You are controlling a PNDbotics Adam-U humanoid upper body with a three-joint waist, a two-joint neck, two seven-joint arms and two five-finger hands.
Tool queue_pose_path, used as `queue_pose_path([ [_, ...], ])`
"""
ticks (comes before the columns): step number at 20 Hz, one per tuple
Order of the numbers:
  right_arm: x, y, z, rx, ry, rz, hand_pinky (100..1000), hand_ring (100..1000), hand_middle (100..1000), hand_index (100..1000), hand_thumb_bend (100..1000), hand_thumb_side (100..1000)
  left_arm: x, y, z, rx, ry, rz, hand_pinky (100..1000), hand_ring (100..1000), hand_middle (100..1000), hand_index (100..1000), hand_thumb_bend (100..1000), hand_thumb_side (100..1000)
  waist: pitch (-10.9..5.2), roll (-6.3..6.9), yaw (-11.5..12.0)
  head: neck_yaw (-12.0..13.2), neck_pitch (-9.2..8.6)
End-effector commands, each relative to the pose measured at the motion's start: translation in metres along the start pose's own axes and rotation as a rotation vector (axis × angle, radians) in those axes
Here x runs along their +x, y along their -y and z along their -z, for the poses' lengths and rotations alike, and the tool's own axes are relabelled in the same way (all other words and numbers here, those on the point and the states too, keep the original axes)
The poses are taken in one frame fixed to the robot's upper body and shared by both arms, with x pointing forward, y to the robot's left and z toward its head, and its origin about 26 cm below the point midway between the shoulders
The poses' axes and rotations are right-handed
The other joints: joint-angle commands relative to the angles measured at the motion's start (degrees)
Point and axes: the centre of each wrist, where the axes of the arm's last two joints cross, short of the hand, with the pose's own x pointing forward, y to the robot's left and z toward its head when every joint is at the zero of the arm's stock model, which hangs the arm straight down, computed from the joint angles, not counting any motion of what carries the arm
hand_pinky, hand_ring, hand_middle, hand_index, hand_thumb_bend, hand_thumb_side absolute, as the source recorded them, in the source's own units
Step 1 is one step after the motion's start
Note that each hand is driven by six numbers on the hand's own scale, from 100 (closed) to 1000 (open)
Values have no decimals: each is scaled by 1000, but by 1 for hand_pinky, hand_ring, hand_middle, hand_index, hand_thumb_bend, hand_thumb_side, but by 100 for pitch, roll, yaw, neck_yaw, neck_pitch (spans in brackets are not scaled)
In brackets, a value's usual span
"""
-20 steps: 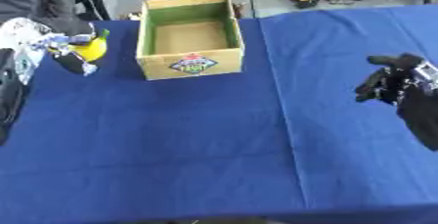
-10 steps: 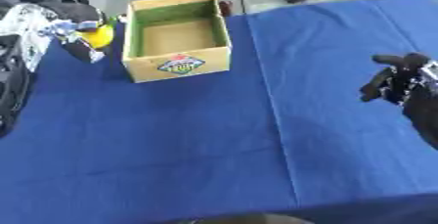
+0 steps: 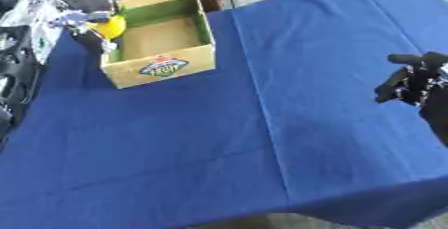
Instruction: Pick up objects on the table and place them in the box.
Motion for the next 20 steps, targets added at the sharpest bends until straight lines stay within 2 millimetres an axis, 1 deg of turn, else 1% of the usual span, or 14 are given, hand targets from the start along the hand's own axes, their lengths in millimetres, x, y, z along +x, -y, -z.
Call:
queue_pose_path([
  [1, 12, 6, 3, 11, 26, -40, 601, 614, 514, 833, 100, 930, -4, -19, -6, 53, -12, 27, 514, 471, 480, 599, 100, 185, -35, -4, -72, 26, -77],
  [6, 15, 6, 5, 10, 37, -51, 601, 614, 513, 834, 100, 943, -2, -17, -4, 60, -12, 22, 513, 471, 480, 599, 100, 192, 103, 24, -271, 25, -144],
  [9, 17, 7, 6, 10, 43, -57, 601, 615, 513, 834, 100, 951, 0, -14, -1, 55, -12, 16, 516, 474, 482, 602, 100, 189, 187, 46, -344, 29, -178],
  [12, 18, 7, 7, 11, 45, -60, 601, 615, 513, 834, 100, 959, 3, -8, 1, 43, -9, 12, 536, 486, 495, 618, 100, 166, 251, 63, -372, 27, -200],
  [16, 18, 7, 7, 9, 48, -64, 601, 615, 513, 834, 100, 960, 6, 0, 6, 12, 7, 16, 566, 510, 518, 641, 100, 177, 298, 70, -377, 29, -212],
  [17, 18, 7, 8, 8, 49, -64, 601, 615, 513, 834, 100, 962, 7, 2, 7, -1, 13, 15, 597, 542, 548, 669, 172, 229, 307, 71, -377, 29, -218],
  [18, 18, 7, 8, 8, 49, -63, 601, 615, 513, 834, 100, 962, 8, 4, 7, -13, 18, 15, 597, 542, 548, 669, 172, 229, 312, 71, -376, 28, -221],
  [19, 18, 7, 8, 8, 49, -63, 601, 615, 513, 834, 100, 963, 8, 5, 8, -25, 24, 16, 624, 578, 579, 688, 392, 330, 315, 70, -375, 27, -221],
  [20, 18, 7, 8, 8, 49, -62, 601, 615, 513, 834, 100, 963, 8, 6, 8, -34, 32, 16, 641, 606, 609, 712, 501, 390, 316, 68, -373, 28, -220],
])
